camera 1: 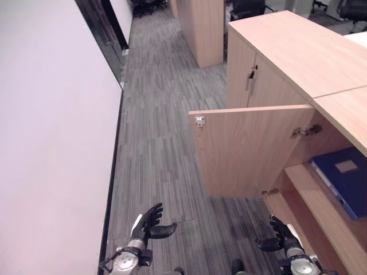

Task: Put the empty folder in the office cabinet

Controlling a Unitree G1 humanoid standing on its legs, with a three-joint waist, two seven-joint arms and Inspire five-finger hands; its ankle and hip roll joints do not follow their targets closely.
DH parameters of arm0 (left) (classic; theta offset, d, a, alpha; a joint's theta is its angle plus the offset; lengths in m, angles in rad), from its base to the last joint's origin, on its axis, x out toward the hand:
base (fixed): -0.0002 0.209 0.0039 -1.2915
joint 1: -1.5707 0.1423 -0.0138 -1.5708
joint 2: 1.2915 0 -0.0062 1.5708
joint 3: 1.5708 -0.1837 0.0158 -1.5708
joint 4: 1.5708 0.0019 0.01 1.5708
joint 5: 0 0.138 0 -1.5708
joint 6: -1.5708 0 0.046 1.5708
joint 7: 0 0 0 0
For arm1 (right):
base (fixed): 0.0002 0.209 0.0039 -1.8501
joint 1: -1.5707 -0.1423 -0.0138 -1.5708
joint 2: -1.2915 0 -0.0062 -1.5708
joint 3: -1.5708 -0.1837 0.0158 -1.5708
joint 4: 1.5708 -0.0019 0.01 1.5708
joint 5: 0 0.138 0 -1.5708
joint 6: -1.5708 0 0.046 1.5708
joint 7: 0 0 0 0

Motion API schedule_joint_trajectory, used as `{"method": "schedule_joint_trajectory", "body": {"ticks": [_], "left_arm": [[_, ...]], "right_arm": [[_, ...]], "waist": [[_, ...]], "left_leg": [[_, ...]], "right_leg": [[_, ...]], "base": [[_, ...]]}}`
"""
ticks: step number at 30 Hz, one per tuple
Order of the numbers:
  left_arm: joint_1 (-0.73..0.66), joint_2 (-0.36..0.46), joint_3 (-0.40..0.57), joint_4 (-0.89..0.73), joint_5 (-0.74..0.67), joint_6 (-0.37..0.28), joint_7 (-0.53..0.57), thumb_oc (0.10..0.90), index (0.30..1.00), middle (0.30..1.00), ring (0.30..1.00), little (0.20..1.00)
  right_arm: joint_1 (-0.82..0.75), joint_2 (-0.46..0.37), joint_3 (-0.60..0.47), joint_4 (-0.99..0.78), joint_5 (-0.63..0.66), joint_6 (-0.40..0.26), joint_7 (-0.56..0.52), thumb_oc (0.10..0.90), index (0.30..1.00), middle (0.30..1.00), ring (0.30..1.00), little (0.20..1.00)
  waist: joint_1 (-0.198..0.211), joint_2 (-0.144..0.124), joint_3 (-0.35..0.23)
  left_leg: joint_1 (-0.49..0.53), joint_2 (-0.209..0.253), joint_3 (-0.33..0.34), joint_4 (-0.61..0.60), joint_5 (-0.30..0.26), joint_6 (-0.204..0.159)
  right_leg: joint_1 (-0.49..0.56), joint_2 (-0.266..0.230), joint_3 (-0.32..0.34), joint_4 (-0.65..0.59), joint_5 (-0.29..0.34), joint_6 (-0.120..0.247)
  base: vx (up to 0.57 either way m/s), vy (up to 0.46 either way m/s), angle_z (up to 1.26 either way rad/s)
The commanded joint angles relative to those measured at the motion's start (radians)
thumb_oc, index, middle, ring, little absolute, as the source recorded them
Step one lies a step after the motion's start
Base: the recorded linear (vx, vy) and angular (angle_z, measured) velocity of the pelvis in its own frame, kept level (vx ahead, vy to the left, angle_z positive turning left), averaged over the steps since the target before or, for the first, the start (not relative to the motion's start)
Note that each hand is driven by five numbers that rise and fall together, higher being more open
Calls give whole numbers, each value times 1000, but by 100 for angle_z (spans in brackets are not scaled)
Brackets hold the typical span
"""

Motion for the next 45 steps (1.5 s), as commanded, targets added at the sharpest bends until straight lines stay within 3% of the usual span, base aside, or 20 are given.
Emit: {"method": "schedule_joint_trajectory", "body": {"ticks": [1, 5, 11, 26, 34, 35, 40, 45], "left_arm": [[-44, 42, 47, -78, 13, -64, 13, 800, 900, 900, 900, 900], [-43, 48, 49, -67, 28, -66, 12, 800, 900, 900, 900, 900], [-52, 60, 50, -67, 35, -59, 18, 800, 900, 900, 900, 900], [-88, 81, 119, -48, 7, -64, 53, 800, 900, 900, 900, 900], [-333, 200, 201, 127, -85, -80, 139, 800, 900, 900, 900, 900], [-407, 249, 207, 187, -102, -76, 155, 800, 900, 900, 900, 900], [-560, 351, 178, 279, -93, -72, 162, 800, 900, 900, 900, 900], [-677, 399, 150, 339, -117, -71, 170, 800, 900, 900, 900, 900]], "right_arm": [[-35, -14, -11, -80, -6, -57, -9, 800, 900, 900, 900, 900], [-22, -2, 0, -90, -22, -61, 7, 800, 900, 900, 900, 900], [-8, 31, 16, -101, -27, -51, 17, 800, 900, 900, 900, 900], [11, 61, 12, -79, -26, -35, 25, 800, 900, 900, 900, 900], [42, 49, 40, -112, -16, -39, 51, 800, 900, 900, 900, 900], [51, 39, 53, -122, -17, -41, 57, 800, 900, 900, 900, 900], [59, 24, 73, -124, -8, -44, 72, 800, 900, 900, 900, 900], [67, 17, 81, -127, -1, -44, 77, 800, 900, 900, 900, 900]], "waist": [[36, -13, 19], [28, -6, -10], [5, -22, -42], [-9, -46, -70], [-63, -50, -93], [-80, -50, -98], [-105, -53, -104], [-124, -57, -106]], "left_leg": [[-68, -20, -16, 72, -39, 50], [-2, -17, 2, 16, -44, 60], [91, -19, 64, -46, -48, 86], [155, -29, 149, -46, -100, 114], [190, -27, 184, -46, -129, 110], [194, -27, 196, -46, -131, 110], [200, -24, 223, -46, -136, 108], [202, -22, 247, -46, -140, 107]], "right_leg": [[47, -10, 36, 15, -110, 112], [64, 0, 66, 17, -113, 115], [70, -10, 99, 25, -92, 125], [69, -26, 118, 60, -92, 145], [81, -27, 133, 62, -98, 156], [74, -25, 139, 64, -94, 161], [56, -24, 155, 69, -85, 172], [40, -25, 164, 69, -74, 183]], "base": [[88, 8, -51], [130, 84, -79], [84, 60, -25], [47, 34, -17], [57, 33, -9], [8, 14, -3], [12, 10, -16], [1, 14, -14]]}}
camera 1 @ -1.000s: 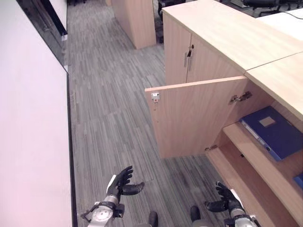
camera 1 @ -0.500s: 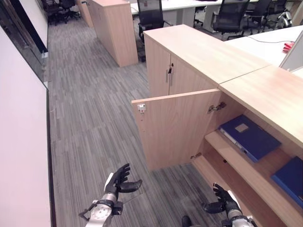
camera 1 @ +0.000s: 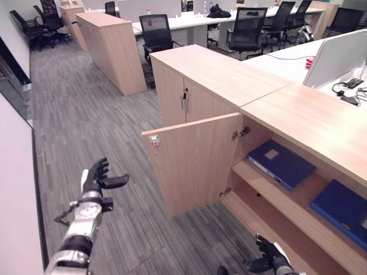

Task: Put the empty folder in the office cabinet

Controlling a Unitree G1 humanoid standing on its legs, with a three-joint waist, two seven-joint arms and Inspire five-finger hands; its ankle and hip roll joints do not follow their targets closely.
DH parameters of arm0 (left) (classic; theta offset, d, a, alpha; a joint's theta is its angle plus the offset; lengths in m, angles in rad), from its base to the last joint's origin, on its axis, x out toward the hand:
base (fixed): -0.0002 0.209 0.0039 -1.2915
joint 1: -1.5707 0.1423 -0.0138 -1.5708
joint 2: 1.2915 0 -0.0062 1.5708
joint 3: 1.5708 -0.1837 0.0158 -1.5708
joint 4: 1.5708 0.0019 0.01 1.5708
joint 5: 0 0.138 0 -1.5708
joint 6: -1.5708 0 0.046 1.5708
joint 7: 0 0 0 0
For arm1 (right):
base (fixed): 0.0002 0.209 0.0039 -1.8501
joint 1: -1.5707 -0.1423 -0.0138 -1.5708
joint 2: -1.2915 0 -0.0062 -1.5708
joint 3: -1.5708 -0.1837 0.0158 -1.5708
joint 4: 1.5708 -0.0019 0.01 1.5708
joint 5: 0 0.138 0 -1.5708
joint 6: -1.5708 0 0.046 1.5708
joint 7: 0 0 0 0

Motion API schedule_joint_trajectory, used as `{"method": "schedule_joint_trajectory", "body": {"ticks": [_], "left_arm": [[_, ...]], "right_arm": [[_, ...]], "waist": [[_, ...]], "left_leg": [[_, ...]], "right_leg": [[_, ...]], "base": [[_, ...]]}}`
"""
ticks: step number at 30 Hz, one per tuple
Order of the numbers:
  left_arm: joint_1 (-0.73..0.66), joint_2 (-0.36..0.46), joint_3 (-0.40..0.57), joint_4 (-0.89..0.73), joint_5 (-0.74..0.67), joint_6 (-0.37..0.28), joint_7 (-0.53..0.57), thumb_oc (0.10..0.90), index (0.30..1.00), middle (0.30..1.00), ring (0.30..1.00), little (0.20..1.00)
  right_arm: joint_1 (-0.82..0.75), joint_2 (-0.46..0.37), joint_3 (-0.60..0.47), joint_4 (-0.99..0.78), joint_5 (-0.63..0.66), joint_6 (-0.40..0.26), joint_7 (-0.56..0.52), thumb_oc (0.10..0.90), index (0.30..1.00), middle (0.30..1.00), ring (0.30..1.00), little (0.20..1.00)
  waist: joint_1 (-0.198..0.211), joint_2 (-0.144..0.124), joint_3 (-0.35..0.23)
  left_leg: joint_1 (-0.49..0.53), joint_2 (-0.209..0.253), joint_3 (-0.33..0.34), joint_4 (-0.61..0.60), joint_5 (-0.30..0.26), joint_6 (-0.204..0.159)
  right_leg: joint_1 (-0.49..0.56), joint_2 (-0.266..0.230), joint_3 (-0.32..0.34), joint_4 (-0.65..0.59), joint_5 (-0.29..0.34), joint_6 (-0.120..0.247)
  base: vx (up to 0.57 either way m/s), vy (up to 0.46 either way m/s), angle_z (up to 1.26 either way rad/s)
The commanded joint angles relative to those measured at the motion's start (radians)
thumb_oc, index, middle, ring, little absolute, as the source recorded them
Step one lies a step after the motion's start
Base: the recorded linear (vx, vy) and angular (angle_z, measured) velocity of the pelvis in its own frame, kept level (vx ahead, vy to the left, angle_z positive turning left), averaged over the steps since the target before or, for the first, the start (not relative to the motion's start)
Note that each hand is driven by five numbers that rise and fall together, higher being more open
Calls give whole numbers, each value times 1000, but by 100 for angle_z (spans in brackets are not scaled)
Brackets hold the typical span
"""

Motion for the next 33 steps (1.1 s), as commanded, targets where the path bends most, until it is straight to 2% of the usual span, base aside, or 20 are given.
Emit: {"method": "schedule_joint_trajectory", "body": {"ticks": [1, 4, 11, 19, 24, 25, 27, 29, 30, 33], "left_arm": [[-216, 79, -17, 48, -21, -89, 30, 800, 900, 900, 900, 900], [-236, 85, -26, 55, -25, -90, 29, 800, 900, 900, 900, 900], [-398, 103, -127, 64, -13, -90, 9, 800, 900, 900, 900, 900], [-440, 6, -194, -8, -29, -106, 6, 800, 900, 900, 900, 900], [-387, -97, -230, -120, -35, -122, -9, 800, 900, 900, 900, 900], [-385, -98, -230, -123, -34, -120, -7, 800, 900, 900, 900, 900], [-300, -172, -241, -232, -58, -133, -29, 800, 900, 900, 900, 900], [-262, -190, -247, -271, -56, -133, -41, 800, 900, 900, 900, 900], [-185, -220, -251, -341, -54, -133, -66, 800, 900, 900, 900, 900], [-84, -246, -252, -434, -67, -127, -110, 800, 900, 900, 900, 900]], "right_arm": [[-62, -68, 4, -88, 17, -68, -4, 800, 900, 900, 900, 900], [-64, -67, 3, -84, 20, -68, -4, 800, 900, 900, 900, 900], [-58, -82, 2, -77, 29, -70, 2, 800, 900, 900, 900, 900], [-82, -80, 12, -49, 25, -67, -6, 800, 900, 900, 900, 900], [-100, -73, 14, -34, 14, -65, -16, 800, 900, 900, 900, 900], [-99, -74, 14, -33, 14, -66, -16, 800, 900, 900, 900, 900], [-102, -61, 5, -27, 9, -62, -27, 800, 900, 900, 900, 900], [-100, -56, 2, -22, 6, -60, -28, 800, 900, 900, 900, 900], [-95, -43, -8, -16, -1, -57, -30, 800, 900, 900, 900, 900], [-92, -30, -21, -12, -12, -52, -28, 800, 900, 900, 900, 900]], "waist": [[-27, 37, 6], [-28, 35, 6], [-57, 31, 5], [-64, 19, 12], [-59, 15, 16], [-59, 15, 15], [-50, 12, 20], [-46, 12, 20], [-39, 10, 21], [-24, 8, 27]], "left_leg": [[28, 9, 18, 2, -94, -16], [29, 8, 21, 2, -94, -17], [29, 8, 47, 2, -95, -19], [30, 6, 57, 2, -100, -14], [30, 2, 49, 2, -103, -9], [31, 2, 49, 2, -103, -9], [30, 1, 39, 2, -104, -6], [31, 0, 36, 2, -105, -5], [30, -2, 31, 2, -106, -2], [32, -5, 24, 2, -108, 4]], "right_leg": [[35, -39, -41, 70, -121, 95], [34, -39, -41, 69, -120, 97], [22, -47, -29, 51, -98, 110], [11, -47, -25, 62, -94, 115], [11, -51, -30, 69, -98, 112], [12, -51, -30, 69, -98, 112], [16, -56, -38, 70, -100, 110], [18, -57, -41, 71, -102, 108], [21, -60, -45, 72, -103, 107], [24, -63, -49, 79, -107, 105]], "base": [[0, 10, -10], [2, 9, -9], [-6, 13, -11], [-5, 3, -11], [0, 0, 0], [-11, -3, 4], [-7, -2, 3], [-13, 4, 5], [-15, 12, 11], [-14, 14, 9]]}}
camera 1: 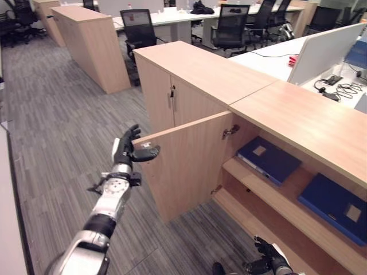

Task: Put the empty folder in the office cabinet

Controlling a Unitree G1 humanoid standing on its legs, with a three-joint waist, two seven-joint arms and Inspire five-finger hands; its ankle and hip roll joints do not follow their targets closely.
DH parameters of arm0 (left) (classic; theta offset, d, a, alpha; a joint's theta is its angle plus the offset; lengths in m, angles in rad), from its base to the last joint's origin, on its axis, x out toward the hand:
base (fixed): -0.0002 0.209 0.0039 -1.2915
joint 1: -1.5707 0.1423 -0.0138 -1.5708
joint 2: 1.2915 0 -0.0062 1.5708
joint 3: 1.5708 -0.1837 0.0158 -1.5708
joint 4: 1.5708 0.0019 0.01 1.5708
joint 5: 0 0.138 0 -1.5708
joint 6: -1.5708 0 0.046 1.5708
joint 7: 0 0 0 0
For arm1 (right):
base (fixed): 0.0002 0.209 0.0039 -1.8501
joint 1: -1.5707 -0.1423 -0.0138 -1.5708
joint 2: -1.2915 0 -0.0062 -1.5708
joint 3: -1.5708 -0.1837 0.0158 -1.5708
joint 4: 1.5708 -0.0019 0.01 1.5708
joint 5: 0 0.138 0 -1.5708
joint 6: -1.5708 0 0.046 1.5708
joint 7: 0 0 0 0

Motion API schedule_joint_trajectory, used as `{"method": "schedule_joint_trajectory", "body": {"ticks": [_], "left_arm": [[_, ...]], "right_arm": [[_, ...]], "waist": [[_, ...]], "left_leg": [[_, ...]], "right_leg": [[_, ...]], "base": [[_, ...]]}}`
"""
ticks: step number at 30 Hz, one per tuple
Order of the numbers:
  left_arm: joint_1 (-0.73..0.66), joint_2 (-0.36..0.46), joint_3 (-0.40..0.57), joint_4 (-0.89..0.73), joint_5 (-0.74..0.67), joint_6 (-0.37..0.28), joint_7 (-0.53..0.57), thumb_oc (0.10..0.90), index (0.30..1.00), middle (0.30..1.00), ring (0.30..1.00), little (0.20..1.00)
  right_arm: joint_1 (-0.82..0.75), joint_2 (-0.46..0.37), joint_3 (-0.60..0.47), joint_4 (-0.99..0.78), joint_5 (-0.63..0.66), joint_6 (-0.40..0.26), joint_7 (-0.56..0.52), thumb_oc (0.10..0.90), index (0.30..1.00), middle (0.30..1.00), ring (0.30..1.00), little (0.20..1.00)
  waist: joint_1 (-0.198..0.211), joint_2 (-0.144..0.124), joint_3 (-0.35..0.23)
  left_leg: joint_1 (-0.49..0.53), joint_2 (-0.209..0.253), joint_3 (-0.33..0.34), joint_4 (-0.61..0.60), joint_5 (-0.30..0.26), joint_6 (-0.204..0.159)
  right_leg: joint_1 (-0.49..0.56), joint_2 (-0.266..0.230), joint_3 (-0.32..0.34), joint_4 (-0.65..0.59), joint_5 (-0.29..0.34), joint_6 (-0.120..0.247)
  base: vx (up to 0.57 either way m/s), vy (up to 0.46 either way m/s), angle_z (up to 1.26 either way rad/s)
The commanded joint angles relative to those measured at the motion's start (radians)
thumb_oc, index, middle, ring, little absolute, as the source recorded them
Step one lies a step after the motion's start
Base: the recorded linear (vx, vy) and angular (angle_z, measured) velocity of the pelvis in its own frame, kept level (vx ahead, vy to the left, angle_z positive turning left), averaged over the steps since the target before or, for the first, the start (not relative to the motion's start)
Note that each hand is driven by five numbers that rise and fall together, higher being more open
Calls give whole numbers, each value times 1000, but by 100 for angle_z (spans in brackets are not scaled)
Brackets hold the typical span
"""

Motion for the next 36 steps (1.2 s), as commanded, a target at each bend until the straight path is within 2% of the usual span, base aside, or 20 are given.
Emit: {"method": "schedule_joint_trajectory", "body": {"ticks": [1, 6, 9, 10, 11, 13, 15, 16, 17, 18, 19, 22, 24, 26, 28, 31, 32, 33, 34, 36], "left_arm": [[-85, -93, -91, -108, 6, -64, -153, 800, 900, 900, 900, 900], [82, -99, -69, -226, -8, -53, -209, 800, 900, 900, 900, 900], [126, -96, -55, -255, -13, -48, -217, 800, 900, 900, 900, 900], [144, -82, -46, -278, -11, -45, -217, 800, 900, 900, 900, 900], [181, -61, -30, -312, -14, -36, -226, 800, 900, 900, 900, 900], [212, -54, -11, -329, -19, -28, -237, 800, 900, 900, 900, 900], [279, -42, 17, -379, -28, -22, -254, 800, 900, 900, 900, 900], [282, -41, 18, -382, -29, -20, -255, 800, 900, 900, 900, 900], [309, -33, 29, -402, -31, -19, -266, 800, 900, 900, 900, 900], [361, -21, 61, -441, -33, -18, -279, 800, 900, 900, 900, 900], [379, -19, 67, -453, -35, -16, -284, 800, 900, 900, 900, 900], [410, -18, 77, -475, -47, -11, -290, 800, 900, 900, 900, 900], [434, -33, 67, -486, -64, -8, -307, 800, 900, 900, 900, 900], [439, -40, 61, -485, -76, -6, -310, 800, 900, 900, 900, 900], [451, -55, 40, -493, -103, 6, -316, 800, 900, 900, 900, 900], [454, -66, 28, -505, -109, 12, -326, 800, 900, 900, 900, 900], [457, -76, 16, -511, -110, 16, -330, 800, 900, 900, 900, 900], [457, -78, 16, -510, -110, 16, -330, 800, 900, 900, 900, 900], [455, -89, 3, -508, -109, 20, -325, 800, 900, 900, 900, 900], [458, -94, 4, -507, -102, 18, -323, 800, 900, 900, 900, 900]], "right_arm": [[-79, -32, -31, -29, -14, -49, -26, 800, 900, 900, 900, 900], [-86, -10, -61, -25, -12, -48, -36, 800, 900, 900, 900, 900], [-98, -7, -66, -24, -13, -48, -39, 800, 900, 900, 900, 900], [-119, -7, -68, -26, -13, -48, -47, 800, 900, 900, 900, 900], [-138, -6, -61, -26, -18, -51, -53, 800, 900, 900, 900, 900], [-156, -2, -46, -24, -42, -50, -56, 800, 900, 900, 900, 900], [-173, -4, -36, -16, -58, -45, -52, 800, 900, 900, 900, 900], [-172, -3, -35, -16, -58, -45, -52, 800, 900, 900, 900, 900], [-183, 0, -30, -6, -59, -45, -52, 800, 900, 900, 900, 900], [-197, 9, -21, 10, -63, -44, -49, 800, 900, 900, 900, 900], [-202, 11, -16, 14, -65, -44, -46, 800, 900, 900, 900, 900], [-196, 10, -5, 10, -72, -42, -37, 800, 900, 900, 900, 900], [-183, 1, 0, -11, -83, -42, -23, 800, 900, 900, 900, 900], [-181, -3, 3, -12, -86, -41, -24, 800, 900, 900, 900, 900], [-174, -15, -4, -9, -73, -41, -26, 800, 900, 900, 900, 900], [-169, -30, -9, 2, -68, -41, -31, 800, 900, 900, 900, 900], [-159, -43, -17, 16, -66, -42, -39, 800, 900, 900, 900, 900], [-158, -45, -17, 16, -65, -42, -39, 800, 900, 900, 900, 900], [-160, -59, -23, 24, -64, -42, -50, 800, 900, 900, 900, 900], [-164, -71, -24, 29, -63, -47, -55, 800, 900, 900, 900, 900]], "waist": [[-32, 34, 31], [-10, 31, 52], [0, 30, 72], [19, 36, 96], [63, 58, 106], [87, 73, 96], [115, 78, 93], [118, 76, 93], [135, 79, 88], [169, 72, 71], [183, 68, 68], [201, 57, 56], [185, 61, 49], [178, 67, 49], [140, 86, 55], [119, 106, 60], [89, 119, 64], [91, 123, 66], [66, 137, 75], [45, 146, 76]], "left_leg": [[27, 1, -19, 2, -97, 9], [17, -6, 1, 2, -96, 20], [8, -2, 19, 2, -92, 21], [-5, 10, 40, 2, -85, 18], [-37, 33, 90, 2, -67, 10], [-72, 49, 146, 5, -36, 15], [-81, 59, 206, 16, -31, 26], [-79, 58, 210, 16, -32, 26], [-90, 64, 238, 19, -24, 27], [-90, 68, 276, 16, -32, 20], [-97, 72, 299, 18, -22, 19], [-108, 87, 334, 24, -2, 1], [-110, 135, 368, 41, 27, -32], [-106, 151, 377, 47, 36, -43], [-94, 212, 395, 66, 77, -82], [-79, 253, 418, 73, 102, -106], [-68, 291, 440, 90, 127, -126], [-65, 297, 442, 91, 128, -130], [-56, 338, 459, 104, 165, -152], [-33, 375, 497, 120, 184, -167]], "right_leg": [[44, -59, -54, 75, -125, 97], [9, -63, -39, 91, -104, 110], [-35, -61, -39, 122, -82, 121], [-84, -72, -101, 170, -58, 125], [-86, -143, -353, 229, -79, 109], [-65, -200, -516, 291, -93, 81], [-38, -242, -576, 365, -109, 73], [-41, -244, -571, 368, -111, 74], [-19, -265, -611, 377, -105, 75], [18, -315, -657, 389, -72, 112], [34, -338, -681, 380, -48, 116], [79, -335, -672, 299, -35, 125], [112, -278, -623, 165, -67, 128], [117, -258, -610, 142, -83, 126], [124, -193, -557, 81, -122, 107], [130, -151, -532, 48, -137, 90], [142, -111, -511, 20, -155, 73], [144, -106, -508, 18, -156, 70], [144, -77, -487, 14, -175, 58], [135, -42, -464, 11, -193, 45]], "base": [[-13, 20, 13], [-50, 23, -2], [-112, -19, -31], [-362, -80, -58], [-393, -62, -79], [-278, -22, -105], [-150, -20, -109], [-133, -42, -89], [-109, -99, -113], [-184, -166, -100], [-99, -129, -96], [-146, -268, -86], [-99, -311, -94], [-32, -193, -60], [-45, -313, -47], [-40, -281, -38], [-7, -186, -34], [-43, -281, -44], [-54, -220, -61], [-11, -266, -49]]}}
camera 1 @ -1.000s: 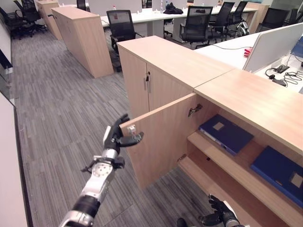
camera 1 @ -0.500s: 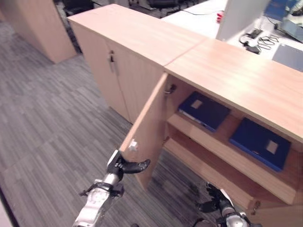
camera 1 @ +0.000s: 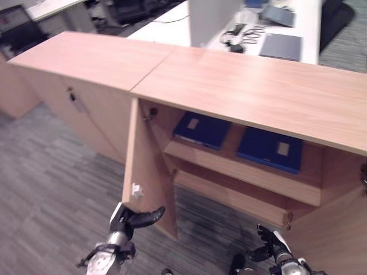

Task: Put the empty folder in the office cabinet

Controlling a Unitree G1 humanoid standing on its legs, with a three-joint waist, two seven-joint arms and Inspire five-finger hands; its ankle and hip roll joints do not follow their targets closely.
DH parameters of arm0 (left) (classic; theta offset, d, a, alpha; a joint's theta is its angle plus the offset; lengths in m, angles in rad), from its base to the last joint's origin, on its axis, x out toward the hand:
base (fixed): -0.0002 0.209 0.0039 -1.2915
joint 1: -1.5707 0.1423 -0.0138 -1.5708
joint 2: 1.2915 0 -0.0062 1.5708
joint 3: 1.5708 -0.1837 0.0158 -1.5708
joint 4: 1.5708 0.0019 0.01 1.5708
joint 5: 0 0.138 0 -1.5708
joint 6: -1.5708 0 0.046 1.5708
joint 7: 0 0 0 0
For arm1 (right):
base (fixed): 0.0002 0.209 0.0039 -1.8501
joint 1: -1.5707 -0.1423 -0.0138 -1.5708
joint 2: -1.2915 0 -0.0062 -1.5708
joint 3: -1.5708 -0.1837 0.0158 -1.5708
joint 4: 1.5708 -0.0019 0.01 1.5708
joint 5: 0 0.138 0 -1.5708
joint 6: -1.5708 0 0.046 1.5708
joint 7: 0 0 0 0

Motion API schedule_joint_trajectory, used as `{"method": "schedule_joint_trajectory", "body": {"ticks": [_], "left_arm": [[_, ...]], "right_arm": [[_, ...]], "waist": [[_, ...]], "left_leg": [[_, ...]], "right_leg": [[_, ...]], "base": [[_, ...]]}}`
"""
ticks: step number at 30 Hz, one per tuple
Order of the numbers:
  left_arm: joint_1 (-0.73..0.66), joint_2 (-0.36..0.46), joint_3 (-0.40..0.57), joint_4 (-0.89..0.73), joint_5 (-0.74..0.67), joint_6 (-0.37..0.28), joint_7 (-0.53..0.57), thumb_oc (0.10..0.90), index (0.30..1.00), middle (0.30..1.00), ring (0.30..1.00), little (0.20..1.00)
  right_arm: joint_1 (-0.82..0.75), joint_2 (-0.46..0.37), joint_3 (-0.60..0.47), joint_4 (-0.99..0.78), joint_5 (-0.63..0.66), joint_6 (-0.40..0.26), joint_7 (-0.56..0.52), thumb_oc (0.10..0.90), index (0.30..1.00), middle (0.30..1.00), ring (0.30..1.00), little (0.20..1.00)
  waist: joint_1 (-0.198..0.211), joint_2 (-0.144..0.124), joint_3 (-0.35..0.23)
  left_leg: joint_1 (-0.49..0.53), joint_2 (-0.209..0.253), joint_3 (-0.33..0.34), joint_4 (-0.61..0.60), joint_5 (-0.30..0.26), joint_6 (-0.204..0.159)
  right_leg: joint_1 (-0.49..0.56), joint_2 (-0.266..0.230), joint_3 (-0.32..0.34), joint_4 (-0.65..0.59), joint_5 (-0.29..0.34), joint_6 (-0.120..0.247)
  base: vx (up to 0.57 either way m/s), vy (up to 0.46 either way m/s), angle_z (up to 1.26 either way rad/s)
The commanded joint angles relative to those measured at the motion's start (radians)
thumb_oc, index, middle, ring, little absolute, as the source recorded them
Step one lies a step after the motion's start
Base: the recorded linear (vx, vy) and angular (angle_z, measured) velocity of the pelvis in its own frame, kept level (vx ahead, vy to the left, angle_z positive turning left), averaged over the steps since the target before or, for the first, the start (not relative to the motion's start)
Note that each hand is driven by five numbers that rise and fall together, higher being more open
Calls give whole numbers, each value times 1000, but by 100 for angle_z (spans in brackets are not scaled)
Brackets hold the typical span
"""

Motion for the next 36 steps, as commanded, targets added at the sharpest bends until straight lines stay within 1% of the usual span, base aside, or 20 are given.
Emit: {"method": "schedule_joint_trajectory", "body": {"ticks": [1, 2, 3, 4, 6, 7, 8, 10, 11, 12, 13, 15, 18, 20, 24, 26, 28, 29, 32, 36], "left_arm": [[-190, -56, -119, -164, -17, -66, -141, 800, 900, 900, 900, 900], [-190, -55, -114, -162, -13, -70, -131, 800, 900, 900, 900, 900], [-191, -56, -115, -161, -13, -71, -131, 800, 900, 900, 900, 900], [-198, -61, -106, -156, -14, -79, -104, 800, 900, 900, 900, 900], [-207, -66, -101, -141, -10, -88, -89, 800, 900, 900, 900, 900], [-209, -66, -101, -140, -9, -89, -89, 800, 900, 900, 900, 900], [-222, -71, -89, -123, 3, -100, -65, 800, 900, 900, 900, 900], [-246, -84, -75, -91, 8, -107, -40, 800, 900, 900, 900, 900], [-247, -84, -75, -90, 8, -108, -40, 800, 900, 900, 900, 900], [-271, -93, -63, -53, 15, -114, -12, 800, 900, 900, 900, 900], [-272, -94, -63, -51, 15, -115, -11, 800, 900, 900, 900, 900], [-323, -101, -37, 7, 14, -122, 34, 800, 900, 900, 900, 900], [-360, -101, -20, 41, 23, -129, 63, 800, 900, 900, 900, 900], [-411, -91, -6, 100, 39, -129, 92, 800, 900, 900, 900, 900], [-461, -59, 2, 156, 54, -127, 115, 800, 900, 900, 900, 900], [-522, -5, 27, 259, 65, -123, 144, 800, 900, 900, 900, 900], [-547, 14, 34, 301, 63, -124, 149, 800, 900, 900, 900, 900], [-604, 63, 42, 404, 84, -115, 170, 800, 900, 900, 900, 900], [-678, 148, 57, 550, 101, -105, 174, 800, 900, 900, 900, 900], [-752, 201, 80, 666, 58, -105, 181, 800, 900, 900, 900, 900]], "right_arm": [[-56, -51, 10, -51, 6, -59, -37, 800, 900, 900, 900, 900], [-63, -60, 14, -52, 3, -60, -39, 800, 900, 900, 900, 900], [-63, -61, 14, -52, 3, -60, -39, 800, 900, 900, 900, 900], [-79, -87, 25, -48, -8, -57, -44, 800, 900, 900, 900, 900], [-88, -89, 36, -38, -13, -57, -46, 800, 900, 900, 900, 900], [-90, -89, 36, -38, -13, -57, -46, 800, 900, 900, 900, 900], [-91, -87, 41, -35, -16, -54, -46, 800, 900, 900, 900, 900], [-91, -85, 48, -37, -17, -51, -40, 800, 900, 900, 900, 900], [-91, -85, 48, -37, -17, -51, -40, 800, 900, 900, 900, 900], [-89, -87, 53, -34, -15, -49, -36, 800, 900, 900, 900, 900], [-89, -87, 53, -35, -15, -48, -36, 800, 900, 900, 900, 900], [-92, -89, 53, -42, -7, -43, -35, 800, 900, 900, 900, 900], [-85, -85, 55, -55, -4, -40, -27, 800, 900, 900, 900, 900], [-65, -75, 57, -56, -13, -39, -16, 800, 900, 900, 900, 900], [-55, -61, 52, -70, -8, -36, -11, 800, 900, 900, 900, 900], [-39, -47, 60, -85, -3, -35, 0, 800, 900, 900, 900, 900], [-37, -43, 63, -87, -2, -35, 3, 800, 900, 900, 900, 900], [-37, -43, 75, -90, 1, -36, 11, 800, 900, 900, 900, 900], [-36, -54, 86, -94, -3, -40, 21, 800, 900, 900, 900, 900], [-33, -60, 91, -99, -2, -39, 23, 800, 900, 900, 900, 900]], "waist": [[-123, -6, -16], [-116, 1, -8], [-114, 3, -7], [-84, 1, 5], [-70, -16, 2], [-69, -17, 0], [-59, -31, 3], [-59, -34, -3], [-59, -34, -2], [-59, -32, -2], [-59, -32, -1], [-65, -33, 10], [-74, -34, 14], [-97, -26, -5], [-120, -33, -21], [-141, -39, -40], [-143, -42, -44], [-154, -46, -52], [-162, -52, -59], [-170, -66, -67]], "left_leg": [[-53, 156, -43, 134, 105, -83], [-67, 167, -55, 158, 134, -68], [-68, 172, -55, 162, 133, -71], [-109, 110, -241, 191, 123, -47], [-134, 53, -366, 203, 58, -20], [-140, 52, -365, 205, 59, -17], [-143, -7, -453, 204, -7, -4], [-150, -44, -490, 185, -34, 1], [-148, -46, -489, 184, -35, 2], [-157, -79, -525, 163, -48, 3], [-155, -80, -525, 163, -49, 3], [-197, -120, -583, 162, -46, -1], [-197, -132, -594, 152, -50, 2], [-149, -128, -562, 110, -55, 6], [-95, -134, -537, 59, -56, 12], [-55, -142, -500, 18, -61, 19], [-49, -144, -490, 14, -65, 21], [-40, -149, -478, 9, -75, 26], [-31, -157, -455, 5, -87, 33], [-20, -166, -440, 0, -103, 45]], "right_leg": [[290, 20, 94, -325, -2, 100], [280, 38, 100, -324, 7, 90], [279, 41, 102, -323, 7, 87], [267, 58, 153, -322, 3, 77], [260, 60, 195, -325, 2, 69], [254, 59, 196, -326, 6, 69], [259, 59, 251, -326, 1, 67], [256, 62, 292, -330, 5, 64], [256, 61, 292, -330, 4, 65], [262, 61, 324, -331, 4, 65], [263, 59, 324, -331, 3, 66], [275, 54, 363, -329, 1, 68], [280, 53, 395, -327, 0, 71], [294, 52, 408, -331, -3, 76], [302, 46, 422, -325, 4, 82], [293, 40, 442, -321, 10, 92], [290, 37, 448, -320, 11, 95], [282, 33, 457, -313, 14, 103], [267, 27, 469, -297, 16, 113], [250, 18, 477, -276, 18, 130]], "base": [[21, -199, -27], [14, -131, -63], [10, -192, -100], [24, -151, -131], [65, -143, -122], [161, -117, -113], [147, -66, -92], [121, -43, -104], [101, 24, -126], [86, 27, -80], [134, 64, -68], [78, 58, -58], [89, 67, -133], [119, 104, -49], [121, 92, -32], [114, 119, -42], [74, 80, -25], [73, 109, -22], [61, 102, -25], [50, 95, -14]]}}
